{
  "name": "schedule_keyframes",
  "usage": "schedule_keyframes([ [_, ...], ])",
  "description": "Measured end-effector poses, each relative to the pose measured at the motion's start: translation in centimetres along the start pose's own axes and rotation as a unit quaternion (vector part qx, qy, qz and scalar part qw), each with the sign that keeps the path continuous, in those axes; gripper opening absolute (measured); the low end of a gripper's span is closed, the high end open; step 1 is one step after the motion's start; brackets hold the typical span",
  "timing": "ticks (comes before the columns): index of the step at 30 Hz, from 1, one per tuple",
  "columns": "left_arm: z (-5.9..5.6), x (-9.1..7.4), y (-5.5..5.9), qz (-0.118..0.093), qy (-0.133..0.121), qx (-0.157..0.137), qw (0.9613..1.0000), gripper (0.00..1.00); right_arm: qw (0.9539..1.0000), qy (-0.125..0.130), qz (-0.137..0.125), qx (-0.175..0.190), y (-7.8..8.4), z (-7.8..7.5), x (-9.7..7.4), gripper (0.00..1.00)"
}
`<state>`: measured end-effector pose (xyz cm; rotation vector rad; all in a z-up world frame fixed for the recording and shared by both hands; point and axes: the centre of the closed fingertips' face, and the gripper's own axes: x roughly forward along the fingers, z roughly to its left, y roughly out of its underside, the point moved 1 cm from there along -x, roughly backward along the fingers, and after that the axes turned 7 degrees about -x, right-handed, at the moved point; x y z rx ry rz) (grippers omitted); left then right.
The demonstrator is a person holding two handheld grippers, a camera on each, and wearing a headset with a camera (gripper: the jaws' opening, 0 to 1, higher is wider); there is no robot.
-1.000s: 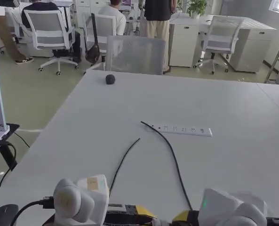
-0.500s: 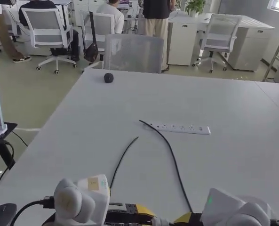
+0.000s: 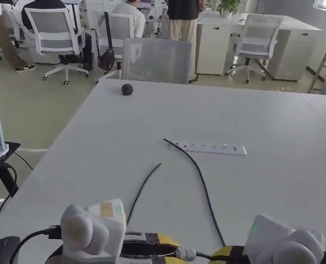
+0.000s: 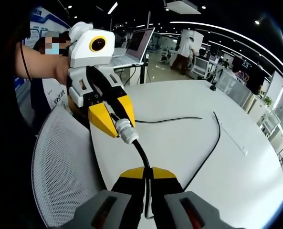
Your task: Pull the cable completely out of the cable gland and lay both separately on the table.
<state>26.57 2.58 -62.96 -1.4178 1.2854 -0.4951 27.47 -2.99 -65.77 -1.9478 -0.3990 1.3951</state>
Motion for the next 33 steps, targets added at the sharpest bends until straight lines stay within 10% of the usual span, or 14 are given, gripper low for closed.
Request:
schedule_keyframes([
  [17, 0.2, -0.3, 0.3, 0.002, -0.005, 0.001, 1.0, 0.15, 0.9979, 0.004, 0.014, 0.063, 2.8, -0.9, 0.3, 0.0],
  [33, 0.6, -0.7, 1.0, 0.012, -0.01, -0.005, 0.9999, 0.15, 0.9983, -0.021, 0.012, 0.054, 2.2, 0.7, 0.6, 0.0],
])
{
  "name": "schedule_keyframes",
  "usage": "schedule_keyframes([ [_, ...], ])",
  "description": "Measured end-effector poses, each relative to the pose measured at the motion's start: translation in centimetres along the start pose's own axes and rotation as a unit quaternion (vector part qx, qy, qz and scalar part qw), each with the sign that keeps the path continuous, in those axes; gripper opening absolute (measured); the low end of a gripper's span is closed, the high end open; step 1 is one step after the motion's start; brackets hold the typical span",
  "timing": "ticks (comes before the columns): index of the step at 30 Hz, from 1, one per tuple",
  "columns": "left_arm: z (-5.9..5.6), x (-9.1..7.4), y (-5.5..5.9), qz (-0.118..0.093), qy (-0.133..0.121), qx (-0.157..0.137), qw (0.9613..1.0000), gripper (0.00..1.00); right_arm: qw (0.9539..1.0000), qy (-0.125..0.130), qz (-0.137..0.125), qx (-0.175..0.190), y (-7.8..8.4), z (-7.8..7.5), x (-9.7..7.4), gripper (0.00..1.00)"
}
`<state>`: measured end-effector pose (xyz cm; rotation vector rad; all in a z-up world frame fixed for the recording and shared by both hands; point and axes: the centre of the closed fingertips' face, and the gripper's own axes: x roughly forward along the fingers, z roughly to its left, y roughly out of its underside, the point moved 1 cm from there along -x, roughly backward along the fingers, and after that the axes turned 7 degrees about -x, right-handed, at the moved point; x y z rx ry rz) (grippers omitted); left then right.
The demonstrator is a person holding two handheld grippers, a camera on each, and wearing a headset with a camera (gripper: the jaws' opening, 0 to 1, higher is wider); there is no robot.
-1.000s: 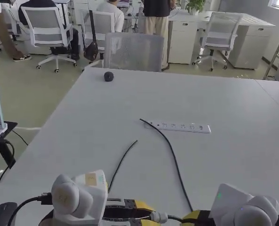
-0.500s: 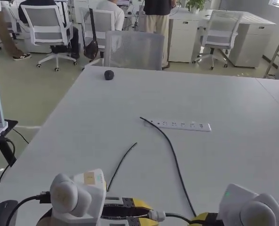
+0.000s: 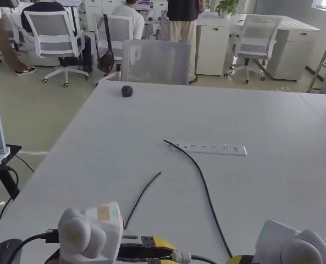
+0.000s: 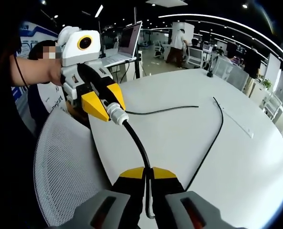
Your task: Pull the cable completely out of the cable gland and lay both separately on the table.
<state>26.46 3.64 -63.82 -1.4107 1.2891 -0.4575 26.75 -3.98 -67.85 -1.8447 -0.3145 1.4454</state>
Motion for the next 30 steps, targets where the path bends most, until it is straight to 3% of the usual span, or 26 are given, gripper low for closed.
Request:
schedule_keyframes([
  [5, 0.1, 0.0, 0.1, -0.003, 0.002, -0.008, 1.0, 0.15, 0.9999, -0.003, 0.004, -0.014, -0.1, 0.0, 0.0, 0.02],
  [8, 0.0, 0.1, 0.1, -0.004, 0.002, -0.01, 0.9999, 0.15, 0.9997, -0.005, 0.001, -0.023, -0.7, 0.4, -0.1, 0.15],
  [10, 0.1, 0.2, 0.1, -0.003, 0.002, -0.01, 0.9999, 0.15, 0.9983, -0.009, -0.003, -0.058, -1.6, 0.8, -0.1, 0.18],
  [18, 0.0, 0.5, 0.1, 0.002, 0.008, -0.008, 0.9999, 0.15, 0.995, -0.007, -0.011, -0.099, -3.5, 1.3, 0.7, 0.15],
  [22, -0.1, 0.5, 0.1, 0.005, 0.011, -0.007, 0.9999, 0.15, 0.9909, -0.001, -0.017, -0.134, -3.7, 1.1, 0.8, 0.05],
  [25, -0.2, 0.6, 0.2, 0.006, 0.012, -0.006, 0.9999, 0.15, 0.9937, -0.008, -0.017, -0.111, -3.6, 1.1, 0.7, 0.01],
  [30, -0.2, 0.7, -0.1, 0.002, 0.013, -0.007, 0.9999, 0.15, 0.9941, -0.006, -0.018, -0.107, -3.5, 1.1, 0.6, 0.0],
])
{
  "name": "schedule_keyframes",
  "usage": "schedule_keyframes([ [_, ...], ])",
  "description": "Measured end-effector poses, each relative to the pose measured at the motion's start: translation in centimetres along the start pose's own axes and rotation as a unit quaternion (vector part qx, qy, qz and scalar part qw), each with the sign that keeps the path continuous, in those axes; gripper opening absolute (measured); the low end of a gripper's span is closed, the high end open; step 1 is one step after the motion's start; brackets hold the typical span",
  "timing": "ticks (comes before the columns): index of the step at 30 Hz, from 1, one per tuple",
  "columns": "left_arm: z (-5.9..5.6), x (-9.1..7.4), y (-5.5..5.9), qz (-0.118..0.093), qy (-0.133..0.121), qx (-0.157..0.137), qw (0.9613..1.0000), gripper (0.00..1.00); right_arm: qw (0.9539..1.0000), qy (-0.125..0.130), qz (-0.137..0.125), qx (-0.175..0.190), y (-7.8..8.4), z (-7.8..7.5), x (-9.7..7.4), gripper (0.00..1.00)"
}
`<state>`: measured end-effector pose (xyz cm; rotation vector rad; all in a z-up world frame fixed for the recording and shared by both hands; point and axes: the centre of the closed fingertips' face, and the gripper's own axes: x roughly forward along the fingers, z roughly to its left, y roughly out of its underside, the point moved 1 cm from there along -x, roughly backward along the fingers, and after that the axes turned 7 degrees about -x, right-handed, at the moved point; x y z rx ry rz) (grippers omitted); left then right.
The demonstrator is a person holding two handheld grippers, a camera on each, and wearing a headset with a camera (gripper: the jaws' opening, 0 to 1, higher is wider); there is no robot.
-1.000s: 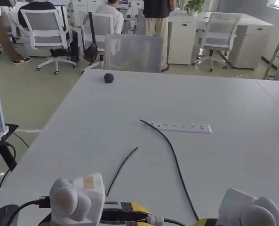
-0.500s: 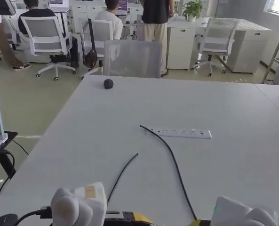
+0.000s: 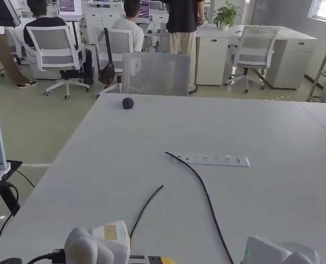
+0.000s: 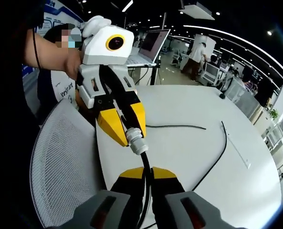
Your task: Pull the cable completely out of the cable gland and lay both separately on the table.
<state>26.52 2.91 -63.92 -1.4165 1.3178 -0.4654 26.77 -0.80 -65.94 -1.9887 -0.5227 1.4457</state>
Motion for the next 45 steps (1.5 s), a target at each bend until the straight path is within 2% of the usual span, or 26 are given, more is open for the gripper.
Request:
schedule_keyframes([
  [8, -0.1, 0.2, -0.5, -0.005, 0.002, 0.002, 1.0, 0.15, 0.9996, 0.004, -0.005, 0.028, 0.1, -0.4, -0.3, 0.0],
  [12, -0.2, 0.0, -1.5, -0.01, -0.002, 0.012, 0.9999, 0.15, 0.9991, 0.015, -0.013, 0.038, -0.2, -1.1, -0.9, 0.0],
  [15, 0.3, -0.6, -2.6, -0.021, -0.006, 0.014, 0.9996, 0.15, 0.9983, 0.04, -0.033, 0.026, -0.9, -2.2, -1.6, 0.0],
  [16, 0.5, -0.8, -3.1, -0.028, -0.006, 0.016, 0.9995, 0.15, 0.9976, 0.046, -0.05, 0.013, -1.6, -2.6, -1.8, 0.0],
  [18, 0.6, -1.2, -3.9, -0.038, -0.009, 0.016, 0.9991, 0.15, 0.9966, 0.059, -0.058, -0.001, -2.4, -3.2, -2.2, 0.0],
  [25, 1.4, -2.2, -7.0, -0.058, -0.023, 0.037, 0.9973, 0.15, 0.994, 0.074, -0.08, -0.002, -4.7, -5.5, -3.0, 0.0],
  [27, 1.7, -2.3, -7.4, -0.058, -0.025, 0.044, 0.997, 0.15, 0.9938, 0.074, -0.083, 0.003, -5.0, -5.8, -3.0, 0.0],
  [33, 2.1, -1.8, -6.7, -0.045, -0.027, 0.053, 0.9972, 0.15, 0.995, 0.072, -0.065, 0.021, -3.9, -6.0, -2.2, 0.0],
  [38, 2.7, -1.8, -6.4, -0.05, -0.03, 0.042, 0.9974, 0.15, 0.9943, 0.076, -0.059, 0.046, -3.2, -6.6, -2.0, 0.0],
  [45, 2.9, -2.0, -6.5, -0.054, -0.033, 0.038, 0.9973, 0.15, 0.992, 0.077, -0.062, 0.079, -2.9, -6.8, -1.9, 0.0],
])
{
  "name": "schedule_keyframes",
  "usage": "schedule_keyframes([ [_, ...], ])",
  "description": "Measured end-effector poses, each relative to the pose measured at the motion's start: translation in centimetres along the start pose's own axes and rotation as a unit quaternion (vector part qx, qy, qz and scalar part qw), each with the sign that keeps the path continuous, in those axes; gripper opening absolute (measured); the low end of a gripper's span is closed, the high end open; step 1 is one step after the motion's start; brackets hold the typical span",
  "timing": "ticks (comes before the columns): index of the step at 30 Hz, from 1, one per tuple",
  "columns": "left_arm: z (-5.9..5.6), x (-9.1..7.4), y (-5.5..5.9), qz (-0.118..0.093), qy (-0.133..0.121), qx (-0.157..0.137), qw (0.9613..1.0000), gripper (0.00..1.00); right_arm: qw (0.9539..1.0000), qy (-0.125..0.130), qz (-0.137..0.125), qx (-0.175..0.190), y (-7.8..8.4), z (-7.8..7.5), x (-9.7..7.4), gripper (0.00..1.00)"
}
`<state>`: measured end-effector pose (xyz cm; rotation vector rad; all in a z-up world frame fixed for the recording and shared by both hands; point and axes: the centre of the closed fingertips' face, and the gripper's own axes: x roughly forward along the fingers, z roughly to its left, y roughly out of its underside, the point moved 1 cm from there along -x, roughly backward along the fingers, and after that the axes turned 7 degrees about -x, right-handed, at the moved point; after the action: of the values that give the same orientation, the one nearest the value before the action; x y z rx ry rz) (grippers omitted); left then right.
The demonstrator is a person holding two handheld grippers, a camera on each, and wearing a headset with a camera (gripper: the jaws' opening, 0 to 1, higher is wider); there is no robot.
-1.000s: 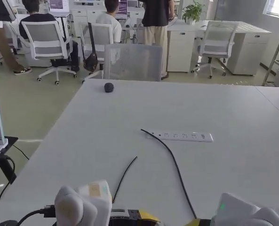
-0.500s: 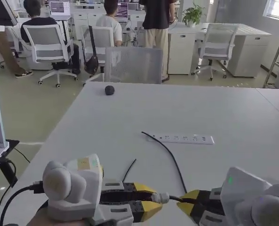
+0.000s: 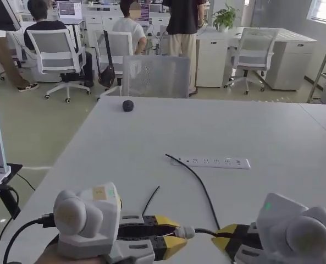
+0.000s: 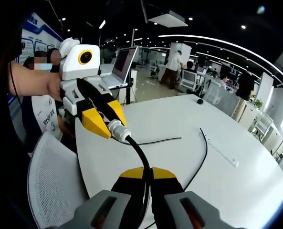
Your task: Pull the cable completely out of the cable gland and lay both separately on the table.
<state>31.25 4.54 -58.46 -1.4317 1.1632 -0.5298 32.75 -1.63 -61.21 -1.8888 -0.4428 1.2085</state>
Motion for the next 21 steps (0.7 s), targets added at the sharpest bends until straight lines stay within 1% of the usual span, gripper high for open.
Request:
schedule_keyframes([
  [3, 0.0, -0.1, -0.1, -0.003, 0.0, -0.002, 1.0, 0.15, 0.9999, 0.001, 0.001, 0.017, 0.3, -0.2, -0.1, 0.0],
  [6, -0.1, -0.2, 0.0, 0.0, 0.0, -0.003, 1.0, 0.15, 0.9997, 0.004, 0.005, 0.023, 0.7, -0.4, -0.2, 0.0],
  [9, -0.1, -0.2, -0.1, 0.001, 0.001, -0.002, 1.0, 0.15, 0.9993, 0.006, 0.007, 0.038, 1.1, -0.6, -0.2, 0.0],
  [11, -0.1, -0.2, -0.2, -0.001, 0.002, -0.003, 1.0, 0.15, 0.999, 0.007, 0.009, 0.043, 1.3, -0.6, -0.2, 0.0],
  [14, 0.0, -0.1, 0.2, 0.002, 0.001, -0.007, 1.0, 0.15, 0.9984, 0.004, 0.012, 0.056, 1.6, -0.5, -0.1, 0.0],
  [15, 0.0, -0.1, 0.3, 0.005, 0.0, -0.007, 1.0, 0.15, 0.9985, 0.005, 0.013, 0.054, 1.6, -0.4, -0.1, 0.0],
  [17, 0.1, -0.1, 0.4, 0.005, -0.003, -0.007, 1.0, 0.15, 0.9992, 0.009, 0.01, 0.038, 1.5, -0.3, -0.2, 0.0],
  [18, 0.2, -0.1, 0.5, 0.005, -0.004, -0.008, 0.9999, 0.15, 0.9993, 0.007, 0.011, 0.036, 1.6, -0.3, -0.2, 0.0],
  [21, 0.3, -0.1, 0.8, 0.009, -0.008, -0.006, 0.9999, 0.15, 0.9993, -0.013, 0.016, 0.031, 1.7, 0.3, 0.0, 0.0],
])
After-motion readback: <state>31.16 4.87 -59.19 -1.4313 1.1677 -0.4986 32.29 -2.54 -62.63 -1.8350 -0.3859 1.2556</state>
